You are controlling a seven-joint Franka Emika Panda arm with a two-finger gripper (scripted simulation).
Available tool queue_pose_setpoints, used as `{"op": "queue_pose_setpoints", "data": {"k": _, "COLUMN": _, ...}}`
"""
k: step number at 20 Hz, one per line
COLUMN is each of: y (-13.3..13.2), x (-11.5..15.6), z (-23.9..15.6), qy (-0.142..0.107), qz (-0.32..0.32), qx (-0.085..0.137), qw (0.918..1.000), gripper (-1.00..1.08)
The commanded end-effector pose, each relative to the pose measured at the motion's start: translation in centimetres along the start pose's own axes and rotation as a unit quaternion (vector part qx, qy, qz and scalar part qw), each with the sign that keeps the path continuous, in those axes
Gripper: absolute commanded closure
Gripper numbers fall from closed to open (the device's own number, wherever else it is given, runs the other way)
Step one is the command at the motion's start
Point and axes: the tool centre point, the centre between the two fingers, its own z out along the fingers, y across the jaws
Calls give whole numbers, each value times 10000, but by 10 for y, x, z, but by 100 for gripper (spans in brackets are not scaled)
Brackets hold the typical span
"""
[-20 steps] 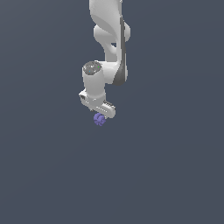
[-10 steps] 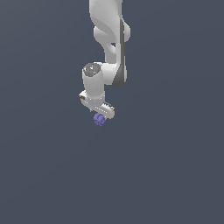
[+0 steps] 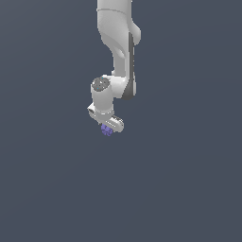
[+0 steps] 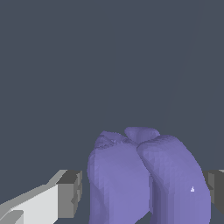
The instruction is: Pick up the object and move it to a goal position.
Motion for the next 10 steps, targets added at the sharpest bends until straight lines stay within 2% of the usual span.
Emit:
{"op": "queue_pose_setpoints", "data": {"k": 1, "y": 0, "x": 0, "z": 5, "qy": 5, "qz": 2, "qx": 3, "qw": 10000, "gripper": -92}}
{"op": "queue_pose_setpoints", "data": {"k": 3, "y": 0, "x": 0, "z": 6, "qy": 5, "qz": 2, "qx": 3, "qw": 10000, "gripper": -92}}
{"op": "queue_pose_setpoints", "data": {"k": 4, "y": 0, "x": 0, "z": 6, "qy": 5, "qz": 2, "qx": 3, "qw": 10000, "gripper": 108}}
{"op": "queue_pose_setpoints", "data": {"k": 10, "y": 0, "x": 0, "z": 6, "qy": 5, "qz": 2, "qx": 3, "qw": 10000, "gripper": 108}}
